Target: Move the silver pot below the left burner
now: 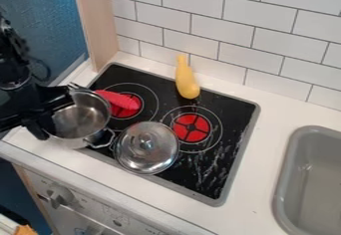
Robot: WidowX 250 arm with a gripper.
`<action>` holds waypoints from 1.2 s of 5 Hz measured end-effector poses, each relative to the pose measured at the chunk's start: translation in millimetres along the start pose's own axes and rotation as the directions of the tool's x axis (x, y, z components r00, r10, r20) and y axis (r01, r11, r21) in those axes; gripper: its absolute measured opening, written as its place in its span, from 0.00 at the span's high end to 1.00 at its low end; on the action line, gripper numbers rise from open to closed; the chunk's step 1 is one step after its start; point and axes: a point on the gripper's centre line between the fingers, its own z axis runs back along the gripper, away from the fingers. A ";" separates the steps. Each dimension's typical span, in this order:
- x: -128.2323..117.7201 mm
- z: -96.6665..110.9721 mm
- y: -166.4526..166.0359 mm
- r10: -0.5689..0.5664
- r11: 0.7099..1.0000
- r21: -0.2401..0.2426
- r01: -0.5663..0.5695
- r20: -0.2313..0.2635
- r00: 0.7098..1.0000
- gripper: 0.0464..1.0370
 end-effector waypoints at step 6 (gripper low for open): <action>-56.6 78.7 -144.1 -0.577 0.809 -0.044 0.587 0.135 0.806 0.04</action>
